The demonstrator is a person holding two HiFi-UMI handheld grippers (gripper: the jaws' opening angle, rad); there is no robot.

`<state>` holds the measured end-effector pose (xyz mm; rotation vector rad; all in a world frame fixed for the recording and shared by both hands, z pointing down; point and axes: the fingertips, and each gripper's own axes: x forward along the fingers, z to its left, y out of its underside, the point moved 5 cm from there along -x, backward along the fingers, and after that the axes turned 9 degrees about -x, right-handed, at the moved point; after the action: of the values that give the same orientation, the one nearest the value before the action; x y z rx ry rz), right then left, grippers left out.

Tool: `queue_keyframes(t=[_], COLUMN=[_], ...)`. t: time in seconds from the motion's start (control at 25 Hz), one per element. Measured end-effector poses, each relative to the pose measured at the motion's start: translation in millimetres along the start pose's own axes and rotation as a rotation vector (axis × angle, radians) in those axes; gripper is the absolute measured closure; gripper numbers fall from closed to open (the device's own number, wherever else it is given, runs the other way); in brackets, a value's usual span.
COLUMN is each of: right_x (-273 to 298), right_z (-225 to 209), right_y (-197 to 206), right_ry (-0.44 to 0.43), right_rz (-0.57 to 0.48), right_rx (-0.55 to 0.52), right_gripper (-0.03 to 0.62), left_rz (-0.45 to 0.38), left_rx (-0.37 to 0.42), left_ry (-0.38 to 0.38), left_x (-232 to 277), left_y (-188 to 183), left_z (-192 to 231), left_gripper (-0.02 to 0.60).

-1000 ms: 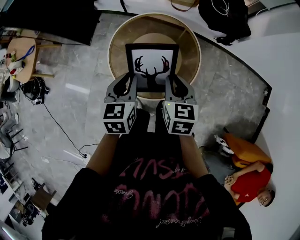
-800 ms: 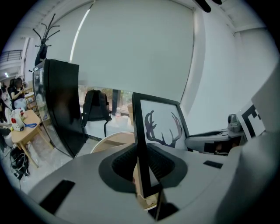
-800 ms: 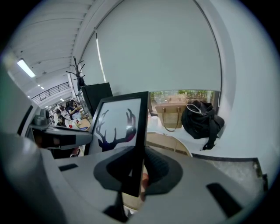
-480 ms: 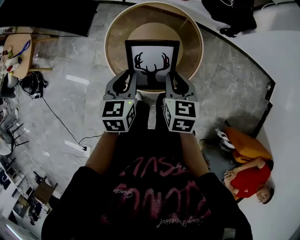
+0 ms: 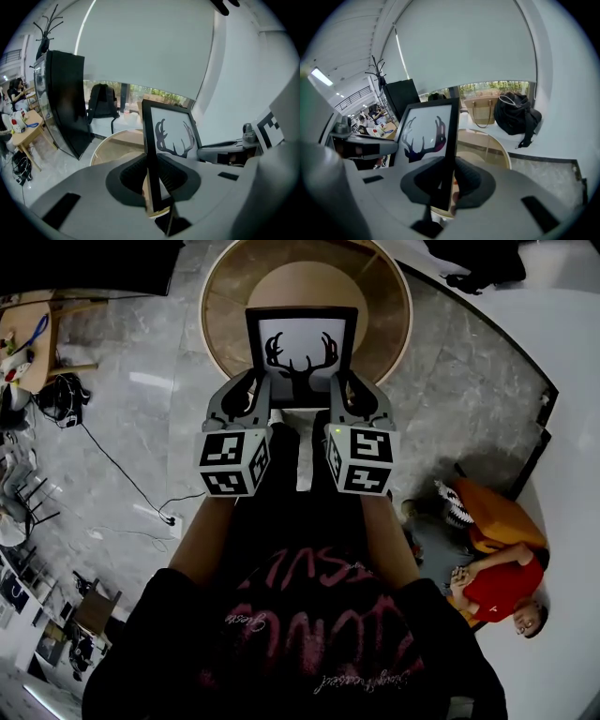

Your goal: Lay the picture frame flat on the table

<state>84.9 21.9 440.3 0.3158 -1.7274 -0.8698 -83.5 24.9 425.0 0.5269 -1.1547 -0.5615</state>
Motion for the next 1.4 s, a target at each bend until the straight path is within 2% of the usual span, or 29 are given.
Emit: queue_keyframes(t=[0.56,0.8,1.4], right_x=[27.2,24.5,51.0], right_z=[2.4,-12.0,-10.8], right_y=[28.1,59.9,98.6], right_ry=[-0.034,-0.042,-0.070], right_rz=[0.076,0.104,0.176], right_rx=[0.016,0.027,0.036], right_gripper=[0.513,0.513,0.513], left_rz=[0.063,0.091,0.160], left_rx=[-0.043,-0.054,-0.098], left_ry=[-0.031,-0.039,-0.065], left_x=[20.9,30.2,52.7], left_y=[29.9,60.5,100.5], left_z=[16.8,2.0,17.0], left_gripper=[0.509,0.509,0.509])
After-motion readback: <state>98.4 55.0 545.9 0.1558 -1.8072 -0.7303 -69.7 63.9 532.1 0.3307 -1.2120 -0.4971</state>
